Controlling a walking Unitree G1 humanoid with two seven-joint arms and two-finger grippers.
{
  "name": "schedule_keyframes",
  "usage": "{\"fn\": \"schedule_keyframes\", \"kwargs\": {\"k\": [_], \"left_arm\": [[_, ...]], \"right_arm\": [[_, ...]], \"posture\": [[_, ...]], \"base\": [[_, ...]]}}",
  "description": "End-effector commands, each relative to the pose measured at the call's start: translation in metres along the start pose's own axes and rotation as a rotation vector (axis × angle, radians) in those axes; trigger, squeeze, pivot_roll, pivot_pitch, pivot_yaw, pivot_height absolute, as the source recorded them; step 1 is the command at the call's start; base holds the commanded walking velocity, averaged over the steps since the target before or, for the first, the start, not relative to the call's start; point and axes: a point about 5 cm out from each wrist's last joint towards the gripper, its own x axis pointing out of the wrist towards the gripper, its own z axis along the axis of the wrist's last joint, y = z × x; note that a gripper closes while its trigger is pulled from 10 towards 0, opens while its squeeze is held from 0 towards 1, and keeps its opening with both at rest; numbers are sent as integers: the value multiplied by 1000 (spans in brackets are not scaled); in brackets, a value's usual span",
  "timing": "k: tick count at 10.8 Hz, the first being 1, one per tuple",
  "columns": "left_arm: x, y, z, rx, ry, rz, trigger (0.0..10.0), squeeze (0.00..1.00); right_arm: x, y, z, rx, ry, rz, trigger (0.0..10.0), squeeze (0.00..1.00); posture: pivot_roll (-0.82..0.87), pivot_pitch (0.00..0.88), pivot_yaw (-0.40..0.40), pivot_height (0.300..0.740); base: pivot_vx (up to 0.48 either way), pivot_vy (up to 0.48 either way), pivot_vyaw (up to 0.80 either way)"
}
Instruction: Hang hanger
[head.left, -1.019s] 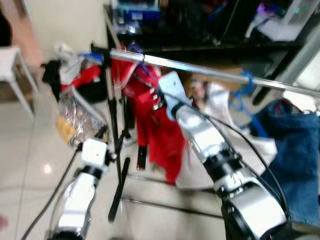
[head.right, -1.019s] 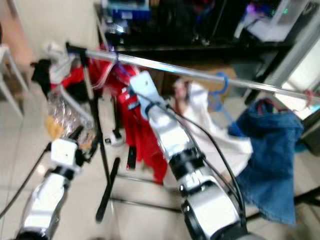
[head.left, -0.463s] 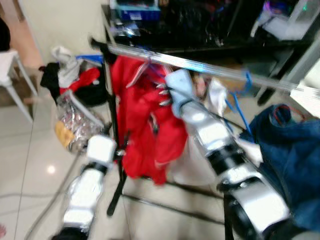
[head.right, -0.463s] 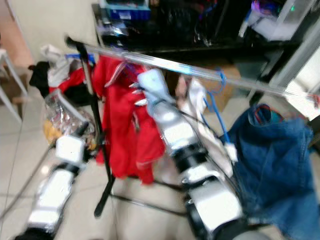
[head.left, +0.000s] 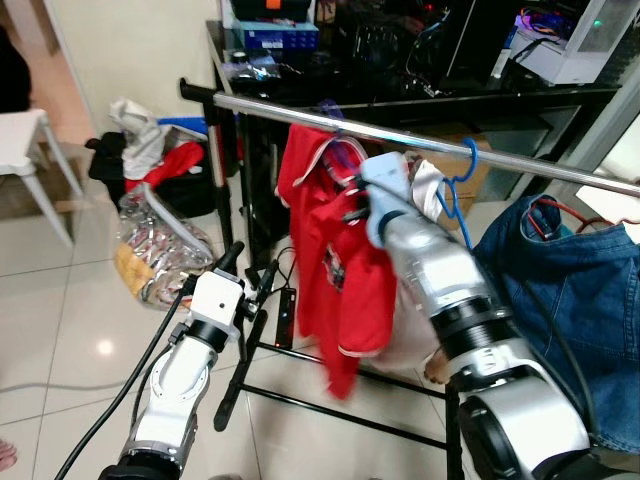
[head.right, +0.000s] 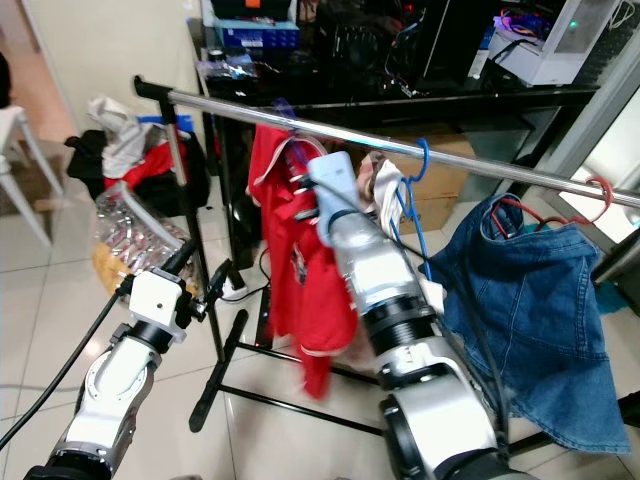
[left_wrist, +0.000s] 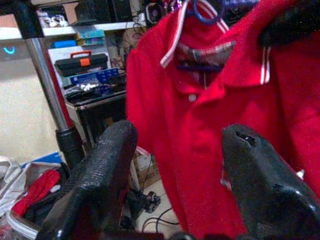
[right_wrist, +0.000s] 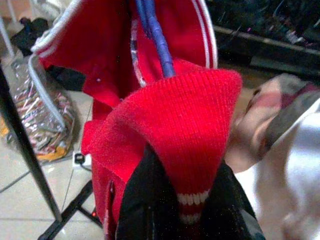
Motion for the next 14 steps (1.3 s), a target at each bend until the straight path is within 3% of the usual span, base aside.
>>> {"fn": "schedule_keyframes", "kwargs": {"k": [1, 6, 8, 14], "left_arm": [[3, -5, 4, 9, -18, -24, 10000, 0], [6, -10, 8, 27, -41, -70, 10000, 0], [4, -12, 9, 57, -48, -125, 10000, 0], [4, -17, 10, 56, -55, -150, 10000, 0]], "right_arm": [[-4, -9, 15, 7, -56, -22, 10000, 0], [-5, 2, 12, -34, -11, 18, 10000, 0], [-3, -2, -2, -24, 34, -17, 10000, 0], [-5, 1, -8, -19, 48, -22, 10000, 0]], "posture": [[94, 0, -83, 740], [100, 0, -97, 740], [105, 0, -100, 740], [101, 0, -99, 740]], "base": [[0, 0, 0], [0, 0, 0], [0, 0, 0], [0, 0, 0]]}}
